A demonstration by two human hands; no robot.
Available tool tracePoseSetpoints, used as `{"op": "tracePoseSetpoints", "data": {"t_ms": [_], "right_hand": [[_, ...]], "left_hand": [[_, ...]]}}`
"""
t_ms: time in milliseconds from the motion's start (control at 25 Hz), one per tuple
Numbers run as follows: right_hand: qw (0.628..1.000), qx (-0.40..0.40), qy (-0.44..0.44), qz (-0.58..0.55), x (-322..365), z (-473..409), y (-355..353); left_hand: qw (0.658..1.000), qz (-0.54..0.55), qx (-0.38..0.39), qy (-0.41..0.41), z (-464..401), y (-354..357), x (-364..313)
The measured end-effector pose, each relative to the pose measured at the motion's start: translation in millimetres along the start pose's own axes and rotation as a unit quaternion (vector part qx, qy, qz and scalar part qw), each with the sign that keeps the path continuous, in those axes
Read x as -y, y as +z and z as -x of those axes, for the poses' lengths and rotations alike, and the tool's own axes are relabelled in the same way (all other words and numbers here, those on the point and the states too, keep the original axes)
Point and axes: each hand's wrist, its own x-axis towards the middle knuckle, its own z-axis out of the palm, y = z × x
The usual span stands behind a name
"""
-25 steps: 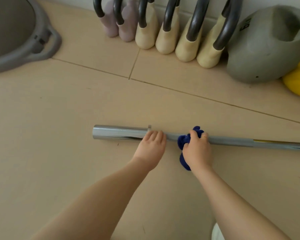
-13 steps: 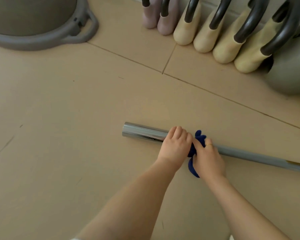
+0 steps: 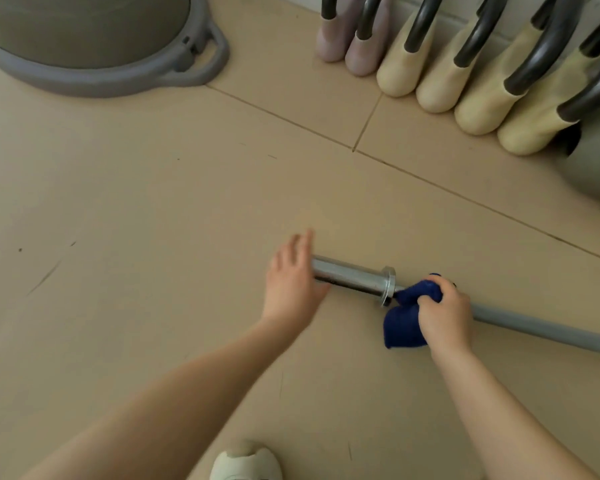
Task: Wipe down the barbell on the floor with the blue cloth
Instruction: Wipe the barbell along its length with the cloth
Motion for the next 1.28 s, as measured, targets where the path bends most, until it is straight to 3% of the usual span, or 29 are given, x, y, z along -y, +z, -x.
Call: {"op": "tracePoseSetpoints", "data": {"t_ms": [80, 200, 280, 360, 440, 600, 800, 880, 1000, 1080, 1200, 1280], "right_hand": [[0.994, -0.041, 0.016, -0.102, 5, 9, 3], [0.989, -0.068, -0.095, -0.094, 10, 31, 8], [0.971, -0.073, -0.227, -0.014, 16, 42, 18], [0.925, -0.106, -0.341, 0.13, 18, 40, 32], [0.898, -0.116, -0.363, 0.218, 20, 29, 39], [0.895, -0.116, -0.354, 0.246, 32, 32, 51], [0.82, -0.079, -0.463, 0.327, 31, 33, 61], [0.841, -0.061, -0.418, 0.338, 40, 11, 48], [0.918, -0.046, -0.297, 0.261, 62, 15, 57], [0.916, -0.004, -0.311, 0.252, 70, 39, 79], [0.87, 0.072, -0.427, 0.237, 68, 38, 75], [0.892, 0.078, -0.362, 0.258, 70, 15, 56]], "left_hand": [[0.988, 0.082, -0.025, -0.132, -1, -9, 38], [0.96, 0.193, 0.013, -0.201, 1, -3, 62], [0.946, 0.247, 0.009, -0.209, 5, 7, 57], [0.939, 0.271, -0.01, -0.214, 5, 14, 51], [0.932, 0.286, -0.024, -0.221, 2, 15, 47], [0.943, 0.259, -0.045, -0.202, -1, 11, 50], [0.93, 0.277, -0.05, -0.235, 0, 14, 53], [0.933, 0.273, -0.041, -0.232, -2, 13, 53], [0.944, 0.241, -0.036, -0.223, -7, 10, 55], [0.945, 0.238, -0.036, -0.223, -7, 8, 56], [0.946, 0.238, -0.024, -0.22, -6, 7, 59], [0.952, 0.226, -0.031, -0.205, -6, 7, 60]]}}
